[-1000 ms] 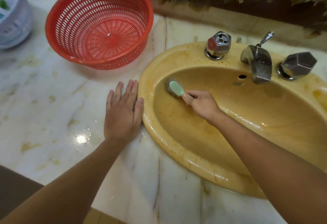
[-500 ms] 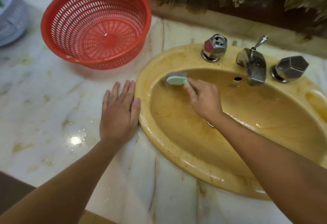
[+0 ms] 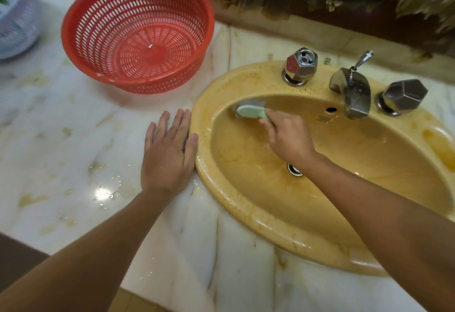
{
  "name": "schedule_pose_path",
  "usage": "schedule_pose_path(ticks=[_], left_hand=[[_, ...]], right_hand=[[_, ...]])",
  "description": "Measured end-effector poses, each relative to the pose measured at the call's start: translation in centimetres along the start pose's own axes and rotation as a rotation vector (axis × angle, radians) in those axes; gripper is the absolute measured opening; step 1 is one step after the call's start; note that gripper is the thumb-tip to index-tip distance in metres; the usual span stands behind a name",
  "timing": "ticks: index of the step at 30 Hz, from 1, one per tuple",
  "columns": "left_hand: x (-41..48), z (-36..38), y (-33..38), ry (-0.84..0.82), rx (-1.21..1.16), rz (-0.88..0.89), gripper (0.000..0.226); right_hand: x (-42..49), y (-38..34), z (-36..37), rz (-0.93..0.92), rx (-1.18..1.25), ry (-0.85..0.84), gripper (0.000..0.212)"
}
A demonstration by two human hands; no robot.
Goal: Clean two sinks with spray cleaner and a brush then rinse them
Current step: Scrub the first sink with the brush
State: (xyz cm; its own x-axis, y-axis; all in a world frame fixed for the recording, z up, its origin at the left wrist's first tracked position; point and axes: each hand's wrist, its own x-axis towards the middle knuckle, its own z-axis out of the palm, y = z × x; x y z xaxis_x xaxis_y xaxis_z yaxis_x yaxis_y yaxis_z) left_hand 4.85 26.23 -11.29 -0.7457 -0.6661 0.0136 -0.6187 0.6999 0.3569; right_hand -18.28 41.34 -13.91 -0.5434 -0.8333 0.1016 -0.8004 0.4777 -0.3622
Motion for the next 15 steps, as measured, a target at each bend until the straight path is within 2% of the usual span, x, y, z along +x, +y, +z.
schedule_pose_path(ticks=[2,3,5,6,9,10,12,13,14,15], left_hand=[[-0.1,0.0,0.0,0.0,-0.002,0.0,0.062],[-0.1,0.0,-0.1,-0.001,-0.002,0.0,0.061],[0.0,0.1,0.0,-0.006,-0.001,0.0,0.061],[0.0,0.1,-0.1,-0.003,0.0,-0.002,0.061],[-0.1,0.1,0.0,0.0,0.001,0.002,0.062],[0.0,0.0,0.0,0.0,0.003,0.004,0.061],[0.0,0.0,0.0,-0.002,0.007,0.006,0.061],[0.0,0.0,0.0,0.002,0.007,0.004,0.061],[0.0,0.0,0.0,0.004,0.006,0.005,0.06],[0.0,0.0,0.0,0.004,0.004,0.006,0.06]], right_hand=[[-0.2,0.1,0.1,0.052,-0.149,-0.285,0.03],[-0.4,0.3,-0.1,0.037,-0.15,-0.268,0.031],[-0.4,0.9,-0.6,0.005,-0.024,-0.003,0.03],[-0.4,0.9,-0.7,0.005,-0.024,0.045,0.031],[-0.5,0.3,-0.4,0.097,-0.228,-0.278,0.032],[-0.6,0.4,-0.4,0.09,-0.226,-0.249,0.031],[-0.7,0.5,-0.8,0.057,-0.118,-0.001,0.029],[-0.6,0.4,-0.8,0.068,-0.111,0.031,0.03],[-0.5,0.0,-0.9,0.082,-0.149,-0.043,0.03],[-0.5,-0.4,-0.7,0.107,-0.216,-0.187,0.032]])
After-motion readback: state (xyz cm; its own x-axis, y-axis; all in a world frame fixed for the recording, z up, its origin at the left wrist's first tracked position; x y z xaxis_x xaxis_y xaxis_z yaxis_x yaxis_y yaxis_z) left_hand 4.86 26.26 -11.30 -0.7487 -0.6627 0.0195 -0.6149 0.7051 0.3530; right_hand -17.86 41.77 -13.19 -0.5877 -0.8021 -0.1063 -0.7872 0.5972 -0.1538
